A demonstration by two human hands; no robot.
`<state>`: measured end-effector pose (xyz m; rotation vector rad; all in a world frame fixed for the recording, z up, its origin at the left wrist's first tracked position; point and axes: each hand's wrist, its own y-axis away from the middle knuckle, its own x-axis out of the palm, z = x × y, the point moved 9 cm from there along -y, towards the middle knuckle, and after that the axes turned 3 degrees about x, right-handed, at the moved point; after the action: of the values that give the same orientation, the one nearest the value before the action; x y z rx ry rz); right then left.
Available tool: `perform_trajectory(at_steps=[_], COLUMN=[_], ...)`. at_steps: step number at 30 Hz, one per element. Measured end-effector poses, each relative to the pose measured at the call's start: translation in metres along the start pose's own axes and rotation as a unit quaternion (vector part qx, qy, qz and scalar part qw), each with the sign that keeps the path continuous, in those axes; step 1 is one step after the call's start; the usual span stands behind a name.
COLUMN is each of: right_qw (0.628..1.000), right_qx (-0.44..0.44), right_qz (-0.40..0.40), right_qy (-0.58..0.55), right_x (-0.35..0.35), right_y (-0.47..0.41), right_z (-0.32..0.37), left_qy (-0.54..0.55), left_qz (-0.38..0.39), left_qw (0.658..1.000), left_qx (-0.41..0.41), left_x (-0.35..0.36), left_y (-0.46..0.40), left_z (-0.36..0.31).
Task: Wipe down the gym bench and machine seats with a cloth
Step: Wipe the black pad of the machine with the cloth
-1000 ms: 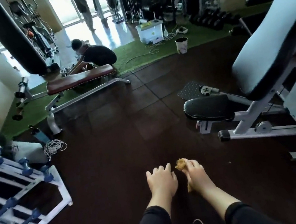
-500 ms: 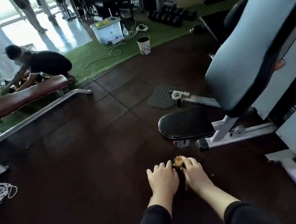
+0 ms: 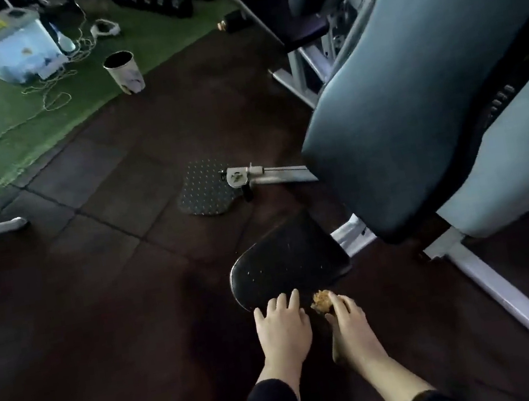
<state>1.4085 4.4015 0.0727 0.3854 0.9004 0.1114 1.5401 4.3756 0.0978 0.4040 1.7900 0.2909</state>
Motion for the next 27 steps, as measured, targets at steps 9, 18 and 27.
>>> perform_trajectory(at_steps=[9,18,27], right_qw=[0.991,0.99,0.967], right_qx=[0.042,-0.05,-0.158], right_qz=[-0.11,-0.125,-0.122], right_qy=[-0.057,0.051,0.157], right_x=[0.029,0.099,0.123], right_y=[-0.14,-0.241,-0.255], right_z=[-0.071,-0.112,-0.118], left_qy=[-0.033,-0.083,-0.068], left_qz=[0.04,0.048,-0.071], left_qw=[0.998,0.993,0.985], left_qx=[0.038,0.071,0.143], left_x=[0.064,0.155,0.19], left_y=[-0.146,-0.247,-0.266], left_z=[0.014,0.035,0.048])
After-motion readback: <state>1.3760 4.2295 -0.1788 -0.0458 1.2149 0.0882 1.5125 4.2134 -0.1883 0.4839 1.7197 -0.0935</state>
